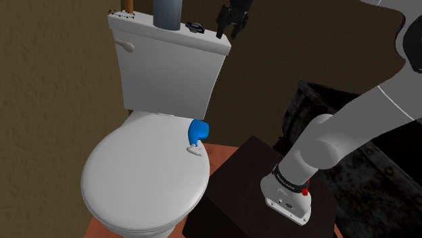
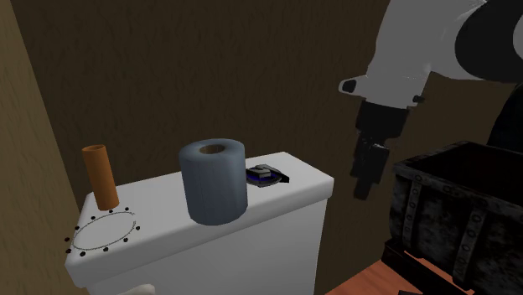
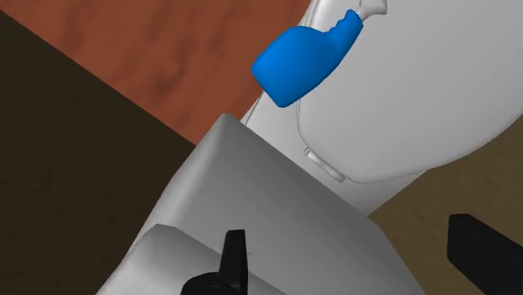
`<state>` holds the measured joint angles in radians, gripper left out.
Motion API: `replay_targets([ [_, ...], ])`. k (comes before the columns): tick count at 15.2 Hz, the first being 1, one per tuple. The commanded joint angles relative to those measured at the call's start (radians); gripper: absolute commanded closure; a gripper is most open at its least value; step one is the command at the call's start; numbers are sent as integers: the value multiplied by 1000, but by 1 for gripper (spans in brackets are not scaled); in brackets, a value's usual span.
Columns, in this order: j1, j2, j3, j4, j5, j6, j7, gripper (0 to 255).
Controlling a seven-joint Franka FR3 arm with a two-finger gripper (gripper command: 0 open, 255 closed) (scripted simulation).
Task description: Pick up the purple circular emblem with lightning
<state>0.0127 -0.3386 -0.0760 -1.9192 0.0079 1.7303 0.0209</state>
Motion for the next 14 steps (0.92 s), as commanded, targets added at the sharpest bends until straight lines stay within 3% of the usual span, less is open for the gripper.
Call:
replay_targets([
  [1, -2, 75, -10, 75, -3, 12, -21, 0],
  [10, -13, 413, -33, 497, 5, -14, -95, 0],
  [14, -13, 393, -32, 416, 2, 46, -94, 0],
])
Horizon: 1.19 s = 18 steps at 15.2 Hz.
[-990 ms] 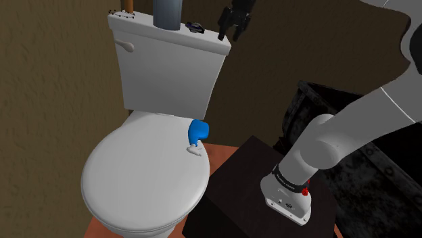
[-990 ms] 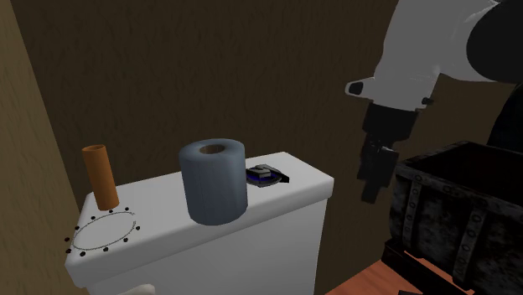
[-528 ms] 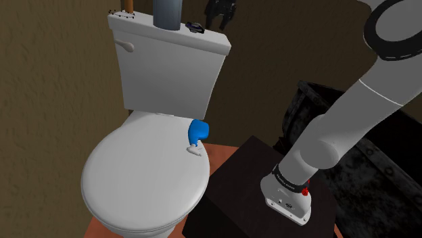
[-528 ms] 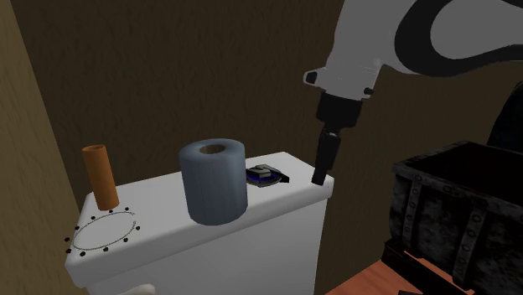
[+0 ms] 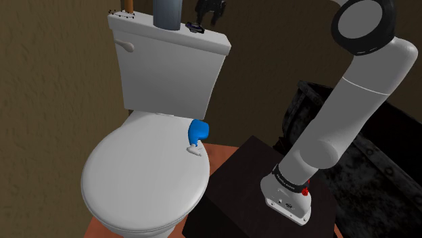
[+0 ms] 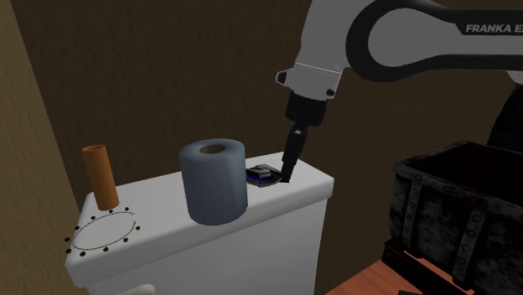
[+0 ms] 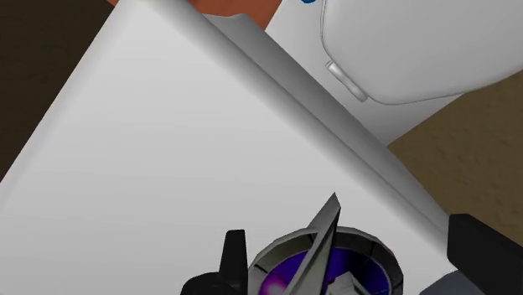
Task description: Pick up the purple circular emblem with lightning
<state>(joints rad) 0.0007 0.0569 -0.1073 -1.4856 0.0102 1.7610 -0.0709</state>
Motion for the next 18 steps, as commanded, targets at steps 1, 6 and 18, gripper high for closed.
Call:
replay_targets([
  [1, 0, -7, 0, -36, -1, 31, -2, 0],
  [6, -1, -17, -1, -86, -1, 70, -3, 255],
  [18, 0, -5, 0, -28, 0, 24, -2, 255],
])
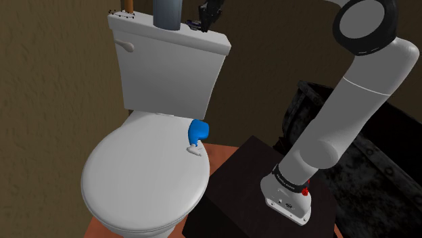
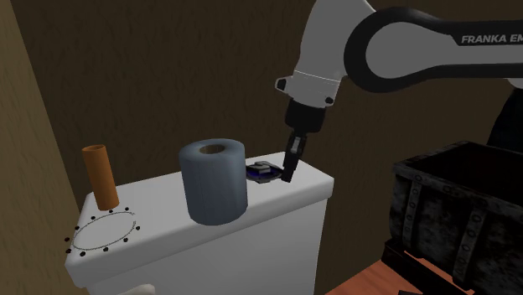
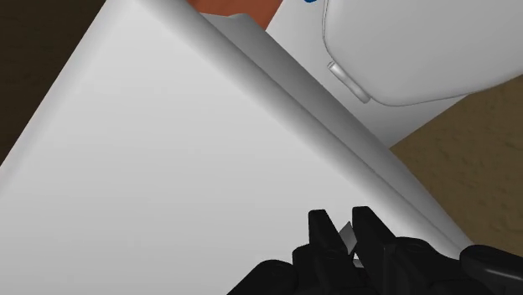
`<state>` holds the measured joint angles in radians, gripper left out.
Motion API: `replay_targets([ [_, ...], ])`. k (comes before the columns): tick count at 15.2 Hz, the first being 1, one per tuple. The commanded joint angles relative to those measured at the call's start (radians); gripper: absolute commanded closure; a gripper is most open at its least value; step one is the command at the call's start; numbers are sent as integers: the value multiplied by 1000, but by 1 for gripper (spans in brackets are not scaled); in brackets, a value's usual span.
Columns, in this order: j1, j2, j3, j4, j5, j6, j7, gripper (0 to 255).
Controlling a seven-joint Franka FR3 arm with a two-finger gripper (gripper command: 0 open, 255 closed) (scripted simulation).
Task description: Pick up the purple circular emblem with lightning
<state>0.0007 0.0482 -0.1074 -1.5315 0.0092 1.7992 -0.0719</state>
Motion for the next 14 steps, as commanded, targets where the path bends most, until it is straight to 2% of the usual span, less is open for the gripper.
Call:
replay_targets([
  [1, -1, 8, -1, 37, 1, -29, -1, 255],
  [12, -6, 80, -3, 286, 10, -206, -5, 255],
  [14, -6, 81, -4, 289, 11, -209, -5, 255],
])
